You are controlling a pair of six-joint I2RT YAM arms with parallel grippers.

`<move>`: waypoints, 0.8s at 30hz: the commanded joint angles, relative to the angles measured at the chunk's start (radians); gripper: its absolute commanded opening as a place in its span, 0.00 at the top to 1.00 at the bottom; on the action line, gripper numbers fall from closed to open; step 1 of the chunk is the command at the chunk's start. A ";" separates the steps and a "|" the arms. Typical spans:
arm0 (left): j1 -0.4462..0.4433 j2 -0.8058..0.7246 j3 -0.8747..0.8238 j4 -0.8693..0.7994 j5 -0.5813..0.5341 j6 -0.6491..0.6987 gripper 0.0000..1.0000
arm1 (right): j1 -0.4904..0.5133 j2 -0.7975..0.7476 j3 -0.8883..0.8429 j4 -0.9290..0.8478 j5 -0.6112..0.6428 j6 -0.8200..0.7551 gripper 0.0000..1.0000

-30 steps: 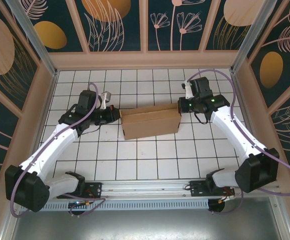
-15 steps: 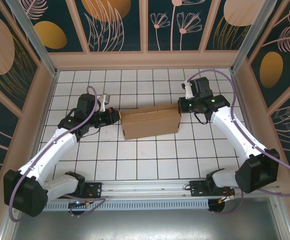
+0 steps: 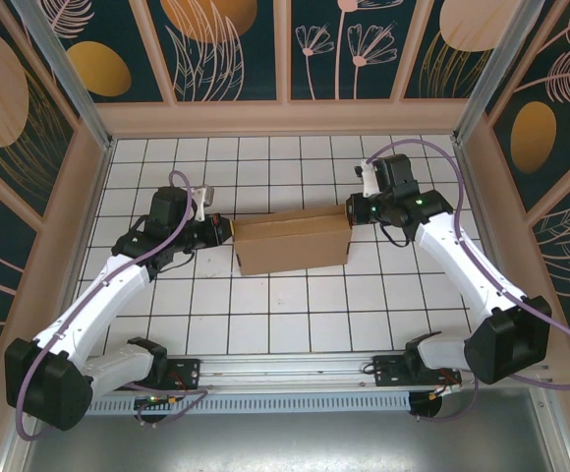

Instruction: Fold the paper box

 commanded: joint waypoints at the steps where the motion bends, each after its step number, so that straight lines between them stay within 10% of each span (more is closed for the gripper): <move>1: 0.006 0.021 -0.036 -0.102 -0.043 0.020 1.00 | -0.010 -0.010 -0.022 0.002 -0.027 0.028 1.00; 17: 0.006 0.020 -0.032 -0.092 -0.031 0.027 1.00 | -0.026 0.013 -0.023 0.012 -0.089 0.111 1.00; 24: 0.006 0.001 -0.052 -0.083 -0.023 0.024 1.00 | 0.077 -0.092 -0.212 0.159 0.073 0.046 1.00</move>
